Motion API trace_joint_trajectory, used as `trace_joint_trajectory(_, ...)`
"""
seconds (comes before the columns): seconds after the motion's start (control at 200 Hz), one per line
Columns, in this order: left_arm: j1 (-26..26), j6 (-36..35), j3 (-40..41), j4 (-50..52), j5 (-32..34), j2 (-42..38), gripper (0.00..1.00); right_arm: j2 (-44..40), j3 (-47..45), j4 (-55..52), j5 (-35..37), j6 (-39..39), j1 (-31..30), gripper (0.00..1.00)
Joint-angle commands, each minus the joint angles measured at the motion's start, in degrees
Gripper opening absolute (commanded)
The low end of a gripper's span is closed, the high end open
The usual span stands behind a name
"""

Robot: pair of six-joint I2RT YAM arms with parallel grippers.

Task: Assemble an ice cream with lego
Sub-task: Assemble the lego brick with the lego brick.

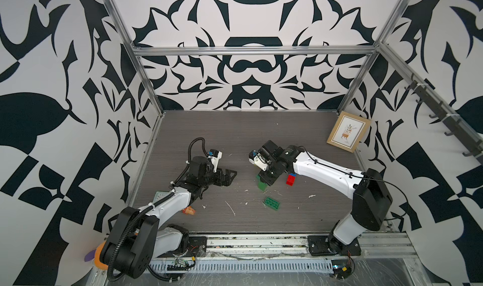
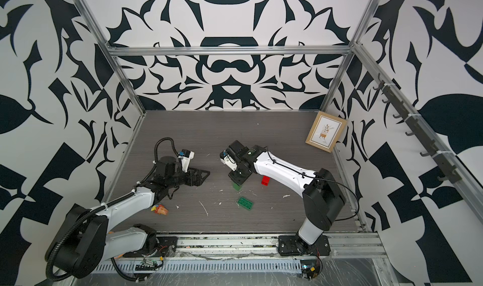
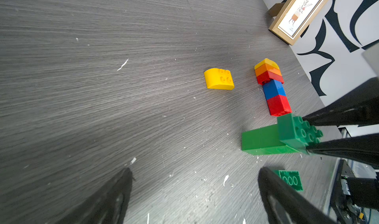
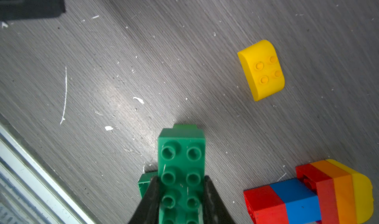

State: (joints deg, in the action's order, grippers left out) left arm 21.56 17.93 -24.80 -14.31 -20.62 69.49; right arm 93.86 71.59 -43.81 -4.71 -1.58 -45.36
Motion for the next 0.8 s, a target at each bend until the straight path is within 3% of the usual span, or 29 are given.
trace_joint_trajectory(0.0,0.12,-0.63,0.60,0.17,0.13,-1.08,0.99,3.66,-5.30,-7.03,2.21,3.31,-0.25,0.21)
trace_joint_trajectory(0.3,0.14,-0.57,0.71,0.20,0.14,-1.25,0.99,3.22,-4.71,-10.45,2.87,17.91,-2.68,0.17)
trace_joint_trajectory(0.625,0.15,-0.42,0.98,0.17,-0.12,-1.69,0.99,-3.03,-1.69,-6.52,11.01,18.20,-3.74,0.16)
trace_joint_trajectory(0.795,0.15,-0.45,0.99,0.29,0.15,-1.75,0.99,-2.27,-1.81,-3.02,10.74,17.73,-3.65,0.17)
